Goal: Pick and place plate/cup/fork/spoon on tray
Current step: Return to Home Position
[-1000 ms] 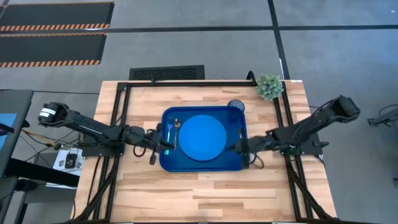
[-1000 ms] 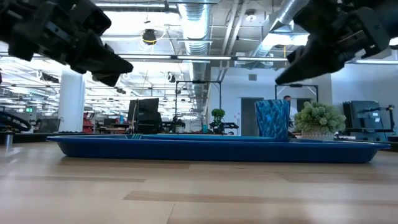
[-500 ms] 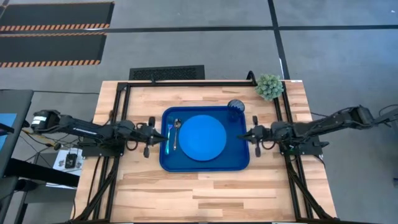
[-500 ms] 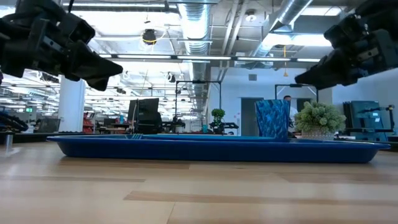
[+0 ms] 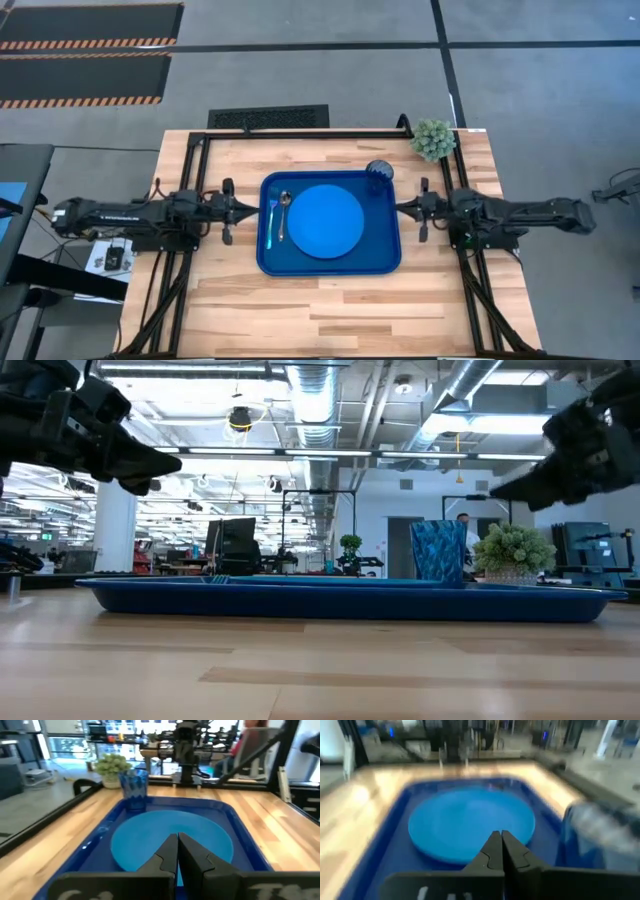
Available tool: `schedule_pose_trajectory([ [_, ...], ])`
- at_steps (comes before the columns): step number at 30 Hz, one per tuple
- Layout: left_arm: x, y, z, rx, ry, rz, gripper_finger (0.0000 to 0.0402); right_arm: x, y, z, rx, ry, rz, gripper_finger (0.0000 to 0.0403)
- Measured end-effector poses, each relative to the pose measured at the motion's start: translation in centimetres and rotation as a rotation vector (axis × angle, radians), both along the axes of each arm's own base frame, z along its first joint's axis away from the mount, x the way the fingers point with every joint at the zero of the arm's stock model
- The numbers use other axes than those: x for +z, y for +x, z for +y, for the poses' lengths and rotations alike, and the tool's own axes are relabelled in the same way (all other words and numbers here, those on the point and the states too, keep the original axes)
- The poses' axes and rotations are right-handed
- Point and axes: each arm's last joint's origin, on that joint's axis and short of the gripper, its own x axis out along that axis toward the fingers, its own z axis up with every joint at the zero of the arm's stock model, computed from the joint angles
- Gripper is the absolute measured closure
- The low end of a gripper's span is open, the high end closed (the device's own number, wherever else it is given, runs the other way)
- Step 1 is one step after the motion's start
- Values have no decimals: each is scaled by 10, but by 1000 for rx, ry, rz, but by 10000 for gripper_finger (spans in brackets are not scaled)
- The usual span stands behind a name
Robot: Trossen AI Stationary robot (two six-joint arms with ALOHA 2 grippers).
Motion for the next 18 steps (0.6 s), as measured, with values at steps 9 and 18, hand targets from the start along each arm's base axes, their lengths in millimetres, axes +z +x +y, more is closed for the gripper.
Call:
schedule_pose_trajectory([
  [9,7,-17,-2,-11,-7,-110,402,9,-7,-3,-38,-57,-99,402],
  [18,7,-17,-2,-1,-13,-103,401,7,-7,-13,-193,-74,-72,376],
])
